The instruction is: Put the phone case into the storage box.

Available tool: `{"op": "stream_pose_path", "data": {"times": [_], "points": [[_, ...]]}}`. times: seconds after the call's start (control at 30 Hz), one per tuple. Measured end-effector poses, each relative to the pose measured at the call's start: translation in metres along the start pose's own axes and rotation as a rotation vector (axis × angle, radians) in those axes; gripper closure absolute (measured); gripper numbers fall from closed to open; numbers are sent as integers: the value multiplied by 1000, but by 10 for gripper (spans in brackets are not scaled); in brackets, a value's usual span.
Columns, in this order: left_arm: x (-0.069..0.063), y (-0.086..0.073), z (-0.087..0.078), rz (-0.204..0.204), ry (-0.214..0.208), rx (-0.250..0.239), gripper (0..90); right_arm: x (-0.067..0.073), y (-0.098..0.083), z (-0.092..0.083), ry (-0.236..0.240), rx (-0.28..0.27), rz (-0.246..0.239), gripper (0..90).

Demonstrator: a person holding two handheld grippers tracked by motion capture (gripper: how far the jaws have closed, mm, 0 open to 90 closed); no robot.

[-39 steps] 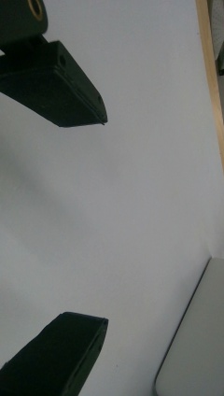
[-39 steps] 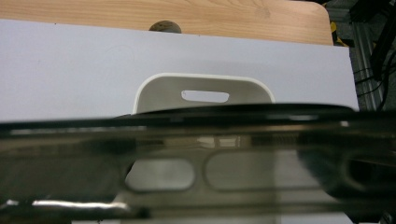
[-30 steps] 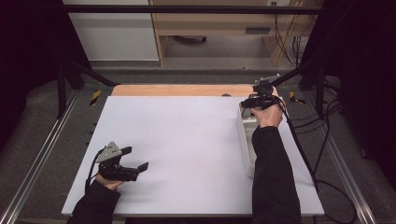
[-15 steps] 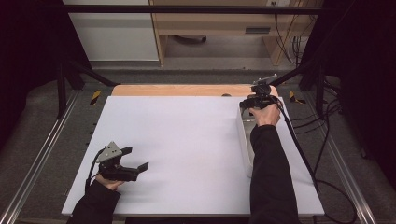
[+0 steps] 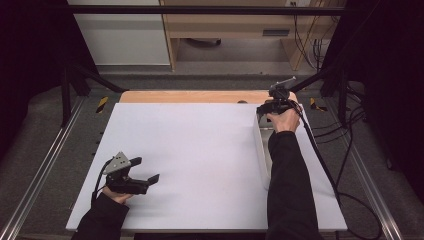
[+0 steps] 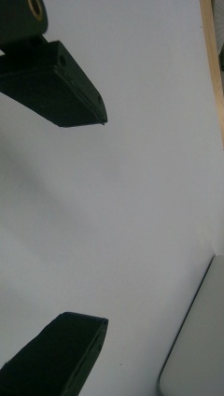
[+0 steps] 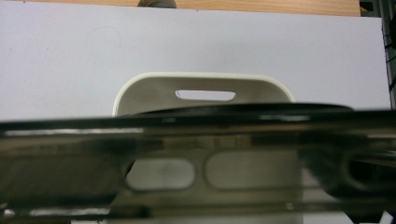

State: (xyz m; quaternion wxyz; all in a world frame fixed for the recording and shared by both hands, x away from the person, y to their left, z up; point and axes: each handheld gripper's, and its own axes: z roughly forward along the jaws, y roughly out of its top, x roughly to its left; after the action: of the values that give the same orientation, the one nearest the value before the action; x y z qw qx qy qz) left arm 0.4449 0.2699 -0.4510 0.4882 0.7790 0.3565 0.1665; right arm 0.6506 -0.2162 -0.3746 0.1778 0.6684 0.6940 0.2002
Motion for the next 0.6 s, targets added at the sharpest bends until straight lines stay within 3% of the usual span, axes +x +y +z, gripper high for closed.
{"op": "stream_pose_path", "data": {"times": [0.6], "points": [[0, 0, 1, 1, -2, 2, 26, 5, -1, 4, 7, 28, -5, 116]]}}
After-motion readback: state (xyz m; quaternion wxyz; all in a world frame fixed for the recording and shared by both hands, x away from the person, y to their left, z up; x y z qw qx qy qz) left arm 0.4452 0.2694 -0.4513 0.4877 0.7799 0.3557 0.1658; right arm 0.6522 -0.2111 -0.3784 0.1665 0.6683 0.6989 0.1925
